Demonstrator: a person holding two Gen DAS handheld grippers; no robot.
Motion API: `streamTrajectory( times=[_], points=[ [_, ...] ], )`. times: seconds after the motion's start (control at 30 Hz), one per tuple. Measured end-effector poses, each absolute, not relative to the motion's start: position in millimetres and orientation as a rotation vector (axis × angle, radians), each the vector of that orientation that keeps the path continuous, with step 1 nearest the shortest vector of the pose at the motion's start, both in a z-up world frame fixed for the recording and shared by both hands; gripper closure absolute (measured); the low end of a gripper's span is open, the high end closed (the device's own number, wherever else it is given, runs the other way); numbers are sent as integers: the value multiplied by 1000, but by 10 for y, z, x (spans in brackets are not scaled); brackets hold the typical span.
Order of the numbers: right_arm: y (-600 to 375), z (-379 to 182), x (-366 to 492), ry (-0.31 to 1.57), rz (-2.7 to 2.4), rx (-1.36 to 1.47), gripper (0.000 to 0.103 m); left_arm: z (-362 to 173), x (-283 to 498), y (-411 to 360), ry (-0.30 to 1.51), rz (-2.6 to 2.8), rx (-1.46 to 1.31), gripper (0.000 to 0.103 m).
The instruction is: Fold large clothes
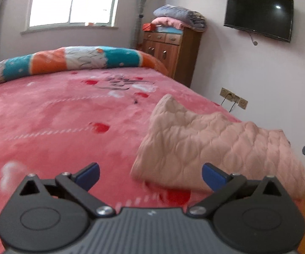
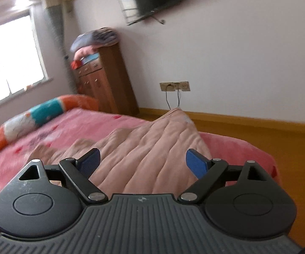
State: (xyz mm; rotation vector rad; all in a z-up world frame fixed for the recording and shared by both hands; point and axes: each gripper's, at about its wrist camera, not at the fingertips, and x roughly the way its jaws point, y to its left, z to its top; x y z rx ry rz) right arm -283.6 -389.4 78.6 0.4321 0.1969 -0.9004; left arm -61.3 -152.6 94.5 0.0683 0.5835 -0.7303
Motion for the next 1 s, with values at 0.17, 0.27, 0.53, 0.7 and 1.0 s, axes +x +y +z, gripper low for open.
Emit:
streamTrajectory(
  times=[0.17, 0.27, 0.53, 0.7, 1.0],
  points=[
    [-3194, 936, -3045, 230, -879, 385, 0, 1081, -926, -1069, 614, -689, 33, 1],
    [-2864, 1080, -3205, 219, -866, 331, 0, 1175, -1065, -881, 632, -679, 14, 1],
    [-2295, 1552, -3431, 252, -847, 291, 0, 1546, -1428, -655, 562, -634, 71, 1],
    [-2059, 1727, -3525, 240, -839, 269, 0, 1755, -1608, -491, 503, -629, 55, 1],
    [-1799, 1959, -3648, 218, -827, 243, 0, 2004, -1830, -346, 426, -633, 56, 1]
  ],
)
